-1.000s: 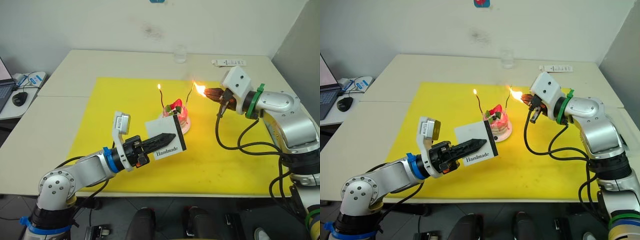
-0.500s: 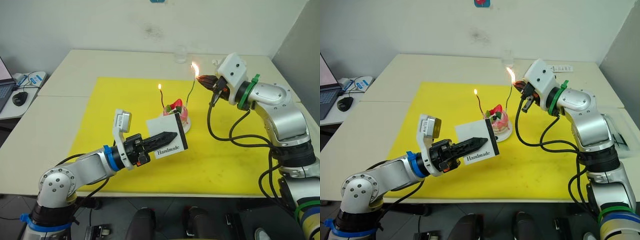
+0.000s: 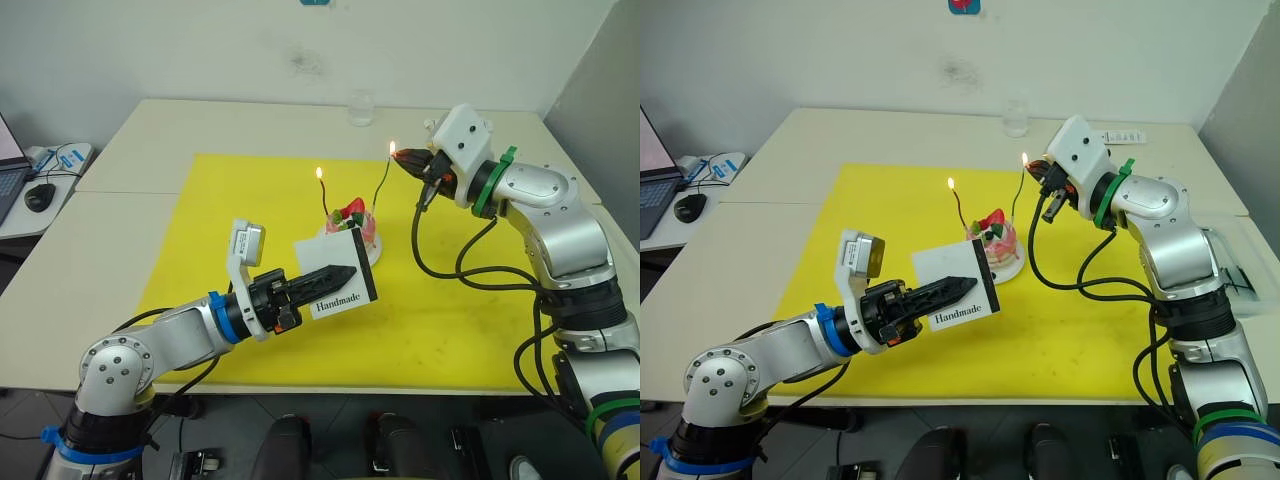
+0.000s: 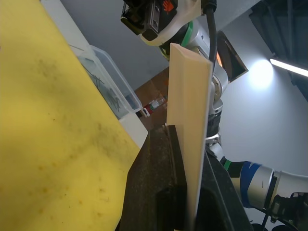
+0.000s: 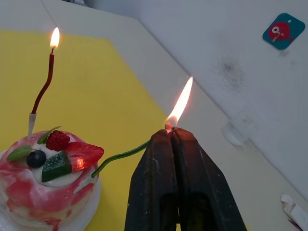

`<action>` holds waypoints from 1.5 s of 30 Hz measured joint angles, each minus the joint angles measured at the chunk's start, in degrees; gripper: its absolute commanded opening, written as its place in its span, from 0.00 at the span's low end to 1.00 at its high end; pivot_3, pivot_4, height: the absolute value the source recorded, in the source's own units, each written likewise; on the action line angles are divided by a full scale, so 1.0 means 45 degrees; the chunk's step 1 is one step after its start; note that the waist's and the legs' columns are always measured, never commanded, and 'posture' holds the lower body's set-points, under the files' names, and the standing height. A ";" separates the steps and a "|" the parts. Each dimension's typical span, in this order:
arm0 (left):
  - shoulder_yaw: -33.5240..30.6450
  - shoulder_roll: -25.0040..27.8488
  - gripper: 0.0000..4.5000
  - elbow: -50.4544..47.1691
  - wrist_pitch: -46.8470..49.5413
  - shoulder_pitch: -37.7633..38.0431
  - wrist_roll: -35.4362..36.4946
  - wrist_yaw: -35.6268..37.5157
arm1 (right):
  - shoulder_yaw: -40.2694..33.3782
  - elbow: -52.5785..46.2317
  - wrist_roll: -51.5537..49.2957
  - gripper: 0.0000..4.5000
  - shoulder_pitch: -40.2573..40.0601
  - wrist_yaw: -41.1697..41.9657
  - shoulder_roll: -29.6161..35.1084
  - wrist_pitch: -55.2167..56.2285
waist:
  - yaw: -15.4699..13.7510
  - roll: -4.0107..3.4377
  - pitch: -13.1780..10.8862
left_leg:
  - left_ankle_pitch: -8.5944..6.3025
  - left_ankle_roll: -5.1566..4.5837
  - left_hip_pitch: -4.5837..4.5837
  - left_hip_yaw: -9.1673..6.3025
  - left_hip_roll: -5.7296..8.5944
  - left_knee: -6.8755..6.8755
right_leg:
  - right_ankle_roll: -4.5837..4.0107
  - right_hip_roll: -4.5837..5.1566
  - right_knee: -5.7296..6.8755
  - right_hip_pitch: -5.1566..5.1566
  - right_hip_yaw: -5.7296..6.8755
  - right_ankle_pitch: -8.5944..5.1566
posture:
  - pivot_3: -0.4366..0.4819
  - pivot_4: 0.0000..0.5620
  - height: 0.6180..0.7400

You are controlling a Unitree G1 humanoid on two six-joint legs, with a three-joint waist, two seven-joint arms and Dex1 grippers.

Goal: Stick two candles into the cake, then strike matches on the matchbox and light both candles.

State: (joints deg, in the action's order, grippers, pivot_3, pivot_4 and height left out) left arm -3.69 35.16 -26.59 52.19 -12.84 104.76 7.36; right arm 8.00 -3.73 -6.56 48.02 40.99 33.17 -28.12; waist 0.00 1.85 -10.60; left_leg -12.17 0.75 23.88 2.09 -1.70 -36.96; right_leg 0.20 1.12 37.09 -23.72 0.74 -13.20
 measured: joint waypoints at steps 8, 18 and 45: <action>0.0126 -0.0018 0.00 -0.0001 -0.0002 0.0024 -0.0071 0.0068 | 0.0003 0.0126 0.0177 0.01 0.0000 0.0017 -0.0242 0.0047 | 0.0002 0.0000 0.0000 | 0.0000 0.0000 0.0001 0.0001 -0.0001 0.0002 | 0.0000 0.0000 -0.0001 -0.0001 -0.0001 0.0000 | 0.48 0.27 1.00; 0.0130 -0.0017 0.00 0.0000 -0.0004 0.0066 -0.0129 0.0186 | 0.0003 0.0126 0.0182 0.01 0.0000 0.0030 -0.0374 0.0047 | 0.0003 0.0000 0.0000 | 0.0000 0.0000 0.0001 0.0000 -0.0001 0.0002 | 0.0000 0.0000 0.0000 -0.0002 0.0000 0.0000 | 0.48 0.27 1.00; 0.0240 -0.0022 0.00 0.0021 -0.0003 0.0008 -0.0223 0.0356 | -0.0010 0.0126 0.0290 0.01 -0.0016 0.0010 -0.0141 0.0066 | 0.0004 -0.0001 -0.0001 | 0.0000 0.0000 0.0003 0.0001 -0.0002 0.0005 | -0.0001 0.0000 -0.0002 -0.0006 -0.0001 -0.0001 | 0.48 0.27 1.00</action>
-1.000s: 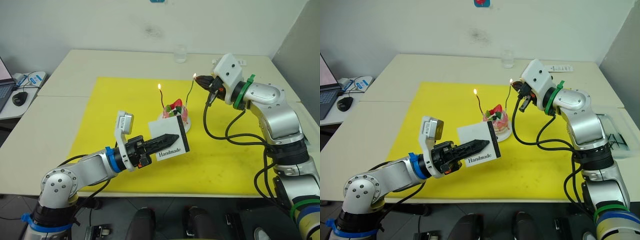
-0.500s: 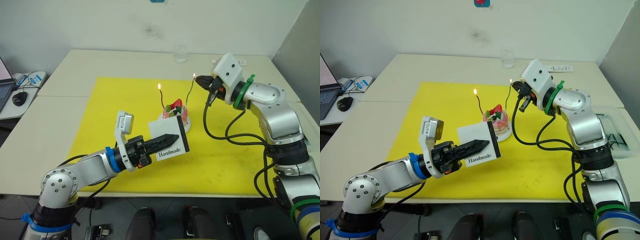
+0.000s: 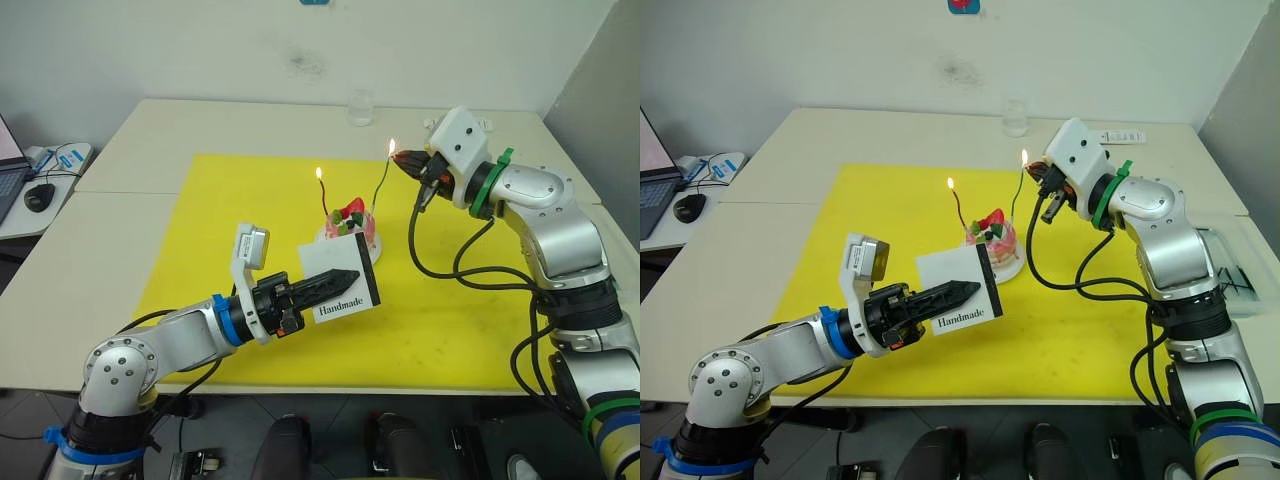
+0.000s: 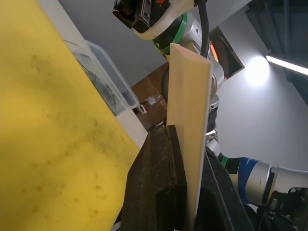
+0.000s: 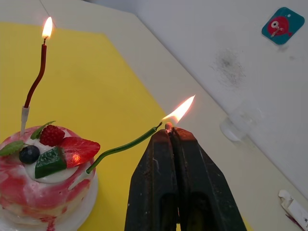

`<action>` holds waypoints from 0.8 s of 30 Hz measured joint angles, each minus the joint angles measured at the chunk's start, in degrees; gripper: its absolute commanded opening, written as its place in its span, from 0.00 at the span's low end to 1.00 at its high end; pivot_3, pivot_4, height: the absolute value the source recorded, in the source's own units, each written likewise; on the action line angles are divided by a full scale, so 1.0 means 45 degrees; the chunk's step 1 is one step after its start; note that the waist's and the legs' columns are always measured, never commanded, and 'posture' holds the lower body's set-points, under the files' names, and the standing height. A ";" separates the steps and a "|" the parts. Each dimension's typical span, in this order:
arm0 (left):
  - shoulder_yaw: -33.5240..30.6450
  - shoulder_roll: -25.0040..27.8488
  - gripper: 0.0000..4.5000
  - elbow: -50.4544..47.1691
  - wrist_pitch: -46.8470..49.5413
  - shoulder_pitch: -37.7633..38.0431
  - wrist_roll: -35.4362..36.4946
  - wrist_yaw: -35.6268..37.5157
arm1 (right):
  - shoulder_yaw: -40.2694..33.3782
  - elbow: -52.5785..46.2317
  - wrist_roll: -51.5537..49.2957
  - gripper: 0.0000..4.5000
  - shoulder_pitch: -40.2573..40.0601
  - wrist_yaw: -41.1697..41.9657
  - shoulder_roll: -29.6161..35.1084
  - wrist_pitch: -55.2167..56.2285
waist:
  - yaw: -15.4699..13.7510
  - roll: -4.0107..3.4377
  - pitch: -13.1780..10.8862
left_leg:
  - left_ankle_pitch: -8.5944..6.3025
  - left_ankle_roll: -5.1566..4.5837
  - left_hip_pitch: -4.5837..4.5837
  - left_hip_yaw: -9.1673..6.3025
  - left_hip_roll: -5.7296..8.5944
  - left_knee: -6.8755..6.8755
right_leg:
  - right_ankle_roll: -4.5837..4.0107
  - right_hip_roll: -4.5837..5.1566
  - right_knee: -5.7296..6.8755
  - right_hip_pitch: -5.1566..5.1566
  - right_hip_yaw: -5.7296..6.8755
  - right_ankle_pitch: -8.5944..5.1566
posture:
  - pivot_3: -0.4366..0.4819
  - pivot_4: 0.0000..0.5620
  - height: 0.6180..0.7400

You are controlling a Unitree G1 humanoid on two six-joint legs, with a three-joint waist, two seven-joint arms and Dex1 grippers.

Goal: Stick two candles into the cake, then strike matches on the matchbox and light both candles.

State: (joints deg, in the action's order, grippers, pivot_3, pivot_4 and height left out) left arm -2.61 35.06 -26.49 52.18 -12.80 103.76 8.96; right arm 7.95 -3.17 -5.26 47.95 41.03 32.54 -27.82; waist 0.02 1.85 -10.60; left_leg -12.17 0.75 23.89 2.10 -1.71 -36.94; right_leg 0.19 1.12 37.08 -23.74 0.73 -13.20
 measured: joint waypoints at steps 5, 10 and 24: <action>0.0008 -0.0001 0.00 0.0001 0.0000 -0.0082 0.0000 0.0079 | -0.0034 -0.0022 0.0005 0.01 -0.0199 -0.0040 0.0149 0.0000 | -0.0001 0.0000 0.0000 | 0.0000 0.0000 0.0000 0.0000 0.0000 0.0000 | 0.0000 0.0000 -0.0001 0.0000 0.0000 0.0000 | 0.48 0.27 1.00; 0.0052 -0.0001 0.00 0.0011 0.0004 -0.0103 0.0008 0.0117 | -0.0388 -0.0247 -0.0003 0.01 -0.0853 -0.0107 0.0637 -0.0035 | -0.0010 0.0000 0.0000 | 0.0000 0.0000 0.0005 0.0004 0.0003 0.0001 | 0.0000 0.0000 -0.0004 -0.0002 -0.0001 0.0000 | 0.48 0.27 1.00; 0.0520 -0.0242 0.00 -0.0523 -0.0043 -0.0352 -0.2836 0.1786 | -0.4258 -0.2717 0.0305 0.01 -0.6311 -0.2357 0.2178 -0.2375 | -0.0054 0.0000 0.0001 | 0.0000 0.0000 0.0003 0.0021 0.0007 0.0000 | -0.0010 0.0001 -0.0005 -0.0008 -0.0013 -0.0009 | 0.48 0.27 1.00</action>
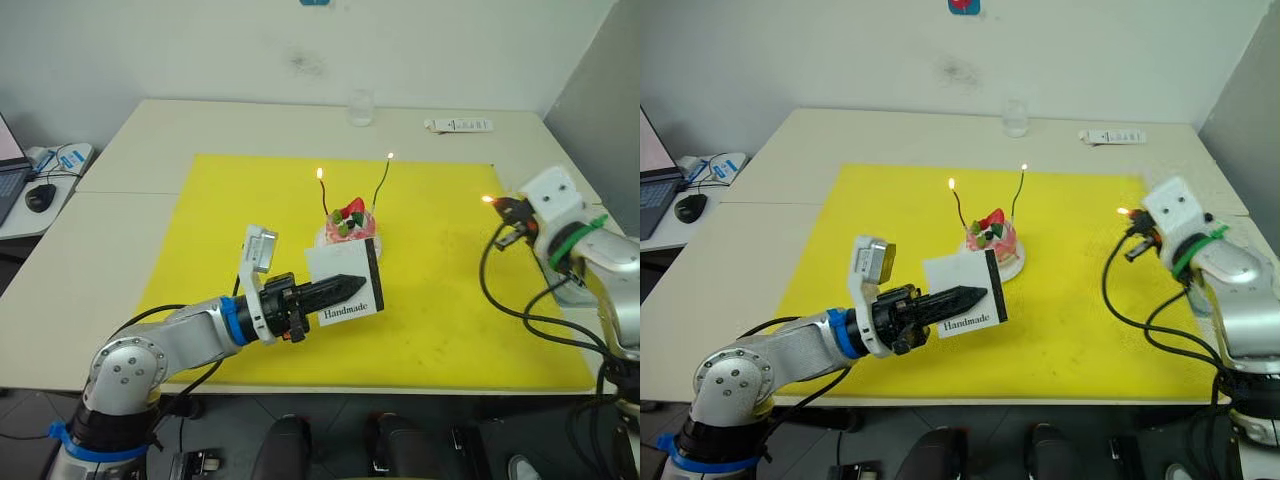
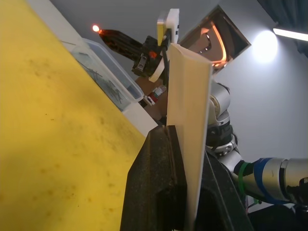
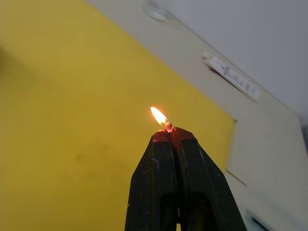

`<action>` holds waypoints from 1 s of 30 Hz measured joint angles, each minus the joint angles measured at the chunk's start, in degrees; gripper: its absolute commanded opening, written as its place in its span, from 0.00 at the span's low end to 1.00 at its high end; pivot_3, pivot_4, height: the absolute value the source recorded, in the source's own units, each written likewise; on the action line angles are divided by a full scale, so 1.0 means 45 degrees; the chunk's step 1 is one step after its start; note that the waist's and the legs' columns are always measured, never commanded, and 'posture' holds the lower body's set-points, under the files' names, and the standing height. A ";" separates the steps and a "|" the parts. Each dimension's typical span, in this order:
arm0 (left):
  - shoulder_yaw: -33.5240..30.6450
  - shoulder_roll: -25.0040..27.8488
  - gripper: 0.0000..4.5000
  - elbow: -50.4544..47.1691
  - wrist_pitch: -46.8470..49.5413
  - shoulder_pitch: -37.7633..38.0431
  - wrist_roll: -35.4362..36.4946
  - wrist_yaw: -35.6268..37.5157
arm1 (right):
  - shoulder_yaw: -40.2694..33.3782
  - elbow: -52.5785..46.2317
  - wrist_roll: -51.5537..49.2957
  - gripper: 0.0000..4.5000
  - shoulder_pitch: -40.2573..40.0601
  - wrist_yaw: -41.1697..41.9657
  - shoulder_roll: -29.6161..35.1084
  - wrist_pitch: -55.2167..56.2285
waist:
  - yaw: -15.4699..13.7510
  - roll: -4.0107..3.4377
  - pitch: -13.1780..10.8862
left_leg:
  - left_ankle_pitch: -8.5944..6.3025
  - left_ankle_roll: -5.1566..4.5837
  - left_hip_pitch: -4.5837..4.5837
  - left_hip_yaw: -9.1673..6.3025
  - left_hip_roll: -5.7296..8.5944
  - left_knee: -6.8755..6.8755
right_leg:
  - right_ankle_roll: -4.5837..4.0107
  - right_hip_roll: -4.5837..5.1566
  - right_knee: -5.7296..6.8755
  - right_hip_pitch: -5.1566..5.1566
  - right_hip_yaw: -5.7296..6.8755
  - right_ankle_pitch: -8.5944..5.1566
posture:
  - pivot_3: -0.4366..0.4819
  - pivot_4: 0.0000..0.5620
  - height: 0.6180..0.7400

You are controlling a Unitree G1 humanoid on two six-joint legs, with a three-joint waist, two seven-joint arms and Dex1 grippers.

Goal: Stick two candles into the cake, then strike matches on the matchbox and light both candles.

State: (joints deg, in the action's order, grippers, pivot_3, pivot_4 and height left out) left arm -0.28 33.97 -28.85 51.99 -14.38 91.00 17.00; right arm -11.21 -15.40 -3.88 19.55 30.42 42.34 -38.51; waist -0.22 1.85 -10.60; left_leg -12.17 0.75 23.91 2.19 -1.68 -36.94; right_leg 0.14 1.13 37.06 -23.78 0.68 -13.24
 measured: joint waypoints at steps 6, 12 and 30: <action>0.0451 -0.0539 0.00 -0.0178 -0.0095 -0.0155 -0.1505 0.0741 | -0.1465 0.0381 0.0121 0.01 -0.0641 -0.1614 -0.0438 -0.1060 | 0.0055 -0.0002 0.0001 | 0.0000 0.0000 0.0000 0.0009 0.0005 -0.0001 | 0.0006 -0.0013 0.0000 -0.0002 -0.0010 0.0004 | 0.48 0.27 1.00; 0.0545 -0.0921 0.00 -0.0579 -0.0277 -0.0163 -0.2077 0.1092 | -0.2227 0.1276 0.0129 0.01 -0.0684 -0.2732 -0.0599 -0.1406 | 0.0053 -0.0002 0.0001 | 0.0000 -0.0001 0.0004 0.0007 0.0007 0.0000 | 0.0017 -0.0016 -0.0003 -0.0001 -0.0010 0.0008 | 0.48 0.27 1.00; 0.0543 -0.1244 0.00 -0.0608 -0.0272 -0.0313 -0.1916 0.0776 | -0.3247 0.2075 -0.0015 0.94 -0.0954 -0.4254 -0.1103 -0.1893 | 0.0065 -0.0008 0.0004 | 0.0000 -0.0002 0.0003 0.0002 0.0007 -0.0001 | 0.0027 -0.0021 0.0001 0.0000 -0.0009 0.0014 | 0.48 0.27 1.00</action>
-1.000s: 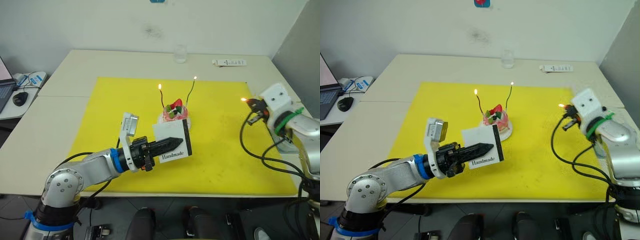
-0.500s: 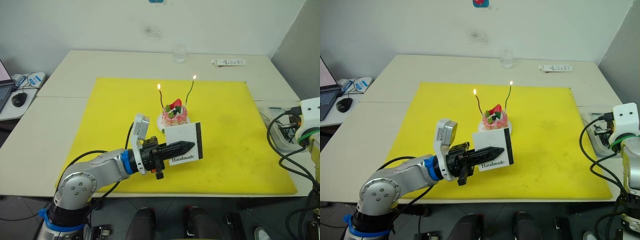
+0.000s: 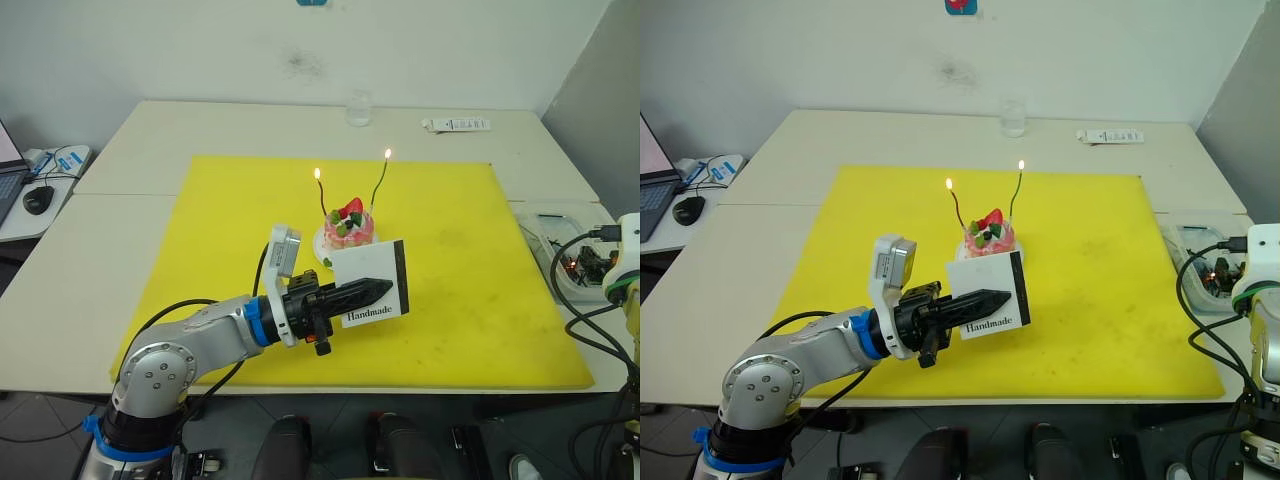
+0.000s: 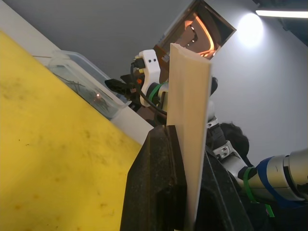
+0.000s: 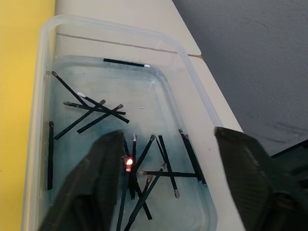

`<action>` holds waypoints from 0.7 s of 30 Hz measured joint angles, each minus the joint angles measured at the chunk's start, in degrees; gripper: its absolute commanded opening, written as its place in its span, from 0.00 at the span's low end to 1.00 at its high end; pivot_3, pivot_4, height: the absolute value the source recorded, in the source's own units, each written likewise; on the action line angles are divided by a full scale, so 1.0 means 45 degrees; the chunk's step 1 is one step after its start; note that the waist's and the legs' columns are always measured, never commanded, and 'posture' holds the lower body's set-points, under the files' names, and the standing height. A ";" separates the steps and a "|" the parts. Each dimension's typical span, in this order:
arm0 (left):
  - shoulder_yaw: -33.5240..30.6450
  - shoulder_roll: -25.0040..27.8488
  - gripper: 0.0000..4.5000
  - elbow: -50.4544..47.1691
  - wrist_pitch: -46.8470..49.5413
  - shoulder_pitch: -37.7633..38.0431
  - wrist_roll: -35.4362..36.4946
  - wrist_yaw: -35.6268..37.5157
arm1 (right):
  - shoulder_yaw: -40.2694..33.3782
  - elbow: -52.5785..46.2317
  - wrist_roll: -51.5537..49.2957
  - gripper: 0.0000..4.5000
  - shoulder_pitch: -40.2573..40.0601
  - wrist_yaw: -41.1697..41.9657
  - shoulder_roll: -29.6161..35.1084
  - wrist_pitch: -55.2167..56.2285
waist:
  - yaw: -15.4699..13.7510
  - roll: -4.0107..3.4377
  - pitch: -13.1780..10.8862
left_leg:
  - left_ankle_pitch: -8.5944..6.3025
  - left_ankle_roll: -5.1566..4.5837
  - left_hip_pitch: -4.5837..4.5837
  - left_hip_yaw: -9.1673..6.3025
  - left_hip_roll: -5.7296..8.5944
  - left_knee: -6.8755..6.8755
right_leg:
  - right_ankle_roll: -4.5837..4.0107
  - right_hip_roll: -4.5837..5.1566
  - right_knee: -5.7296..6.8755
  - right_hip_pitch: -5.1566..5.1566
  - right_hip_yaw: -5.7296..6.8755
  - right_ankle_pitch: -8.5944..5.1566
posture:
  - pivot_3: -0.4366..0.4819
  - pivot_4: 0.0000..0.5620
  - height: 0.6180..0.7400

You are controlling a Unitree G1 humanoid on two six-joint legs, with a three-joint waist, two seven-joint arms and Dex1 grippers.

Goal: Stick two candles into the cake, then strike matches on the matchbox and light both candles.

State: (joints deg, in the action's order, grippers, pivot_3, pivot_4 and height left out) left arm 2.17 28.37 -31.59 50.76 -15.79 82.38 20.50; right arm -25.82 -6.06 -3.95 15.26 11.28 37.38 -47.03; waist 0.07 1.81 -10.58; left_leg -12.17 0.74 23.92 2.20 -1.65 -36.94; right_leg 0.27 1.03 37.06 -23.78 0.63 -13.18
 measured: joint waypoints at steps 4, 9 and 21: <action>0.0000 0.0012 0.00 0.0001 0.0014 0.0000 0.0065 -0.0009 | -0.0025 -0.0007 -0.0028 1.00 0.0072 -0.0122 -0.0002 0.0246 | 0.0001 -0.0001 0.0000 | 0.0000 0.0000 -0.0001 0.0002 0.0001 -0.0001 | 0.0001 0.0000 0.0000 0.0000 -0.0003 0.0001 | 0.48 0.27 1.00; -0.0003 0.0142 0.00 0.0000 0.0057 0.0008 0.0165 -0.0005 | -0.0014 -0.0389 -0.0133 1.00 0.0364 -0.0091 -0.0002 0.0637 | 0.0003 -0.0002 0.0001 | 0.0000 0.0000 0.0000 -0.0004 -0.0001 0.0000 | 0.0000 -0.0002 0.0000 0.0000 0.0002 0.0000 | 0.48 0.27 1.00; -0.0104 0.1133 0.00 0.1775 0.1141 0.0378 0.2132 -0.2112 | 0.3137 -0.4777 -0.4375 1.00 0.0408 0.6242 0.1257 0.0295 | 0.0002 -0.0002 -0.0001 | -0.0001 -0.0001 -0.0004 -0.0041 -0.0020 0.0002 | -0.0004 -0.0001 -0.0009 0.0010 0.0032 -0.0004 | 0.48 0.27 1.00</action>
State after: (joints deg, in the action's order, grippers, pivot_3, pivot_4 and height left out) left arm 1.70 33.47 -23.60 55.90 -14.09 91.97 10.99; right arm -11.71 -27.56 -23.64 17.09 39.37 43.03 -45.71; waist 0.08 1.80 -10.58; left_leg -12.17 0.74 23.90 2.02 -1.74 -36.93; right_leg 0.25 1.03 37.03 -23.73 0.78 -13.20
